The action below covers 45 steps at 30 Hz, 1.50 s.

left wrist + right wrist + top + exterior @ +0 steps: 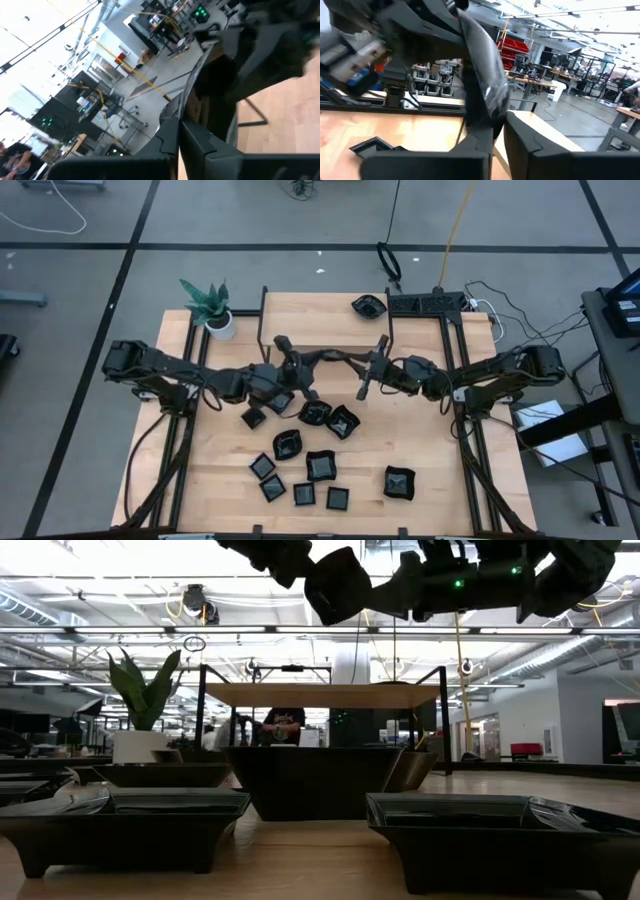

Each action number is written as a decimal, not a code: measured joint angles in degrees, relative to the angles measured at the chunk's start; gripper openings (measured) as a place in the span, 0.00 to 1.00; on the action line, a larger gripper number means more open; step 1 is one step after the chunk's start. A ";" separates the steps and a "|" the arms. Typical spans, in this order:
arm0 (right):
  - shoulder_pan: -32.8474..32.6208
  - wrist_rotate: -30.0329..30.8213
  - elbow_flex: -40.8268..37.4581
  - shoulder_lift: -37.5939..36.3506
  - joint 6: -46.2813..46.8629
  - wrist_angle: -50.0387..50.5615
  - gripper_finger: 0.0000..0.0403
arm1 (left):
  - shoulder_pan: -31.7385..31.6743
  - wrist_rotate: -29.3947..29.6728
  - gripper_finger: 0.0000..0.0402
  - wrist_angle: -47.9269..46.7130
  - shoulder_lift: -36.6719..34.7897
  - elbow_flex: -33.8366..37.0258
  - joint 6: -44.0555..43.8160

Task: Pick & Place Mini shaped plates
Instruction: Stack the black leaf-shaped plate on top of the other black leaf-shaped plates on the shelf

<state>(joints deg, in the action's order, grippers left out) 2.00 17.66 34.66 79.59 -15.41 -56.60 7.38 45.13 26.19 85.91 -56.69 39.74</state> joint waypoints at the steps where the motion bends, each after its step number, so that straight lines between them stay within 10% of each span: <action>1: 0.01 -0.42 0.06 0.02 -0.15 -0.13 0.04 | 0.39 -0.61 0.07 0.51 0.01 -0.01 -0.07; 12: -0.09 -1.54 0.10 0.04 -0.45 0.29 0.00 | 5.01 -4.38 0.51 1.17 0.02 0.01 -9.13; 22: 0.24 -1.43 0.93 -2.53 -2.85 4.28 0.00 | 11.18 -2.03 0.66 0.30 -0.52 0.01 -11.68; 32: 12.76 -2.31 20.47 -10.56 -4.40 47.05 0.00 | 12.63 3.63 0.67 -10.23 -0.52 0.01 -20.17; 45: 38.39 -23.82 49.89 1.35 -3.14 85.13 0.00 | 11.12 2.31 0.67 -22.11 -0.52 0.01 -30.95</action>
<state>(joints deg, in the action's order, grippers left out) 40.40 -6.16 84.55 80.94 -18.55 28.53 18.50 47.43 4.08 85.38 -56.69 8.80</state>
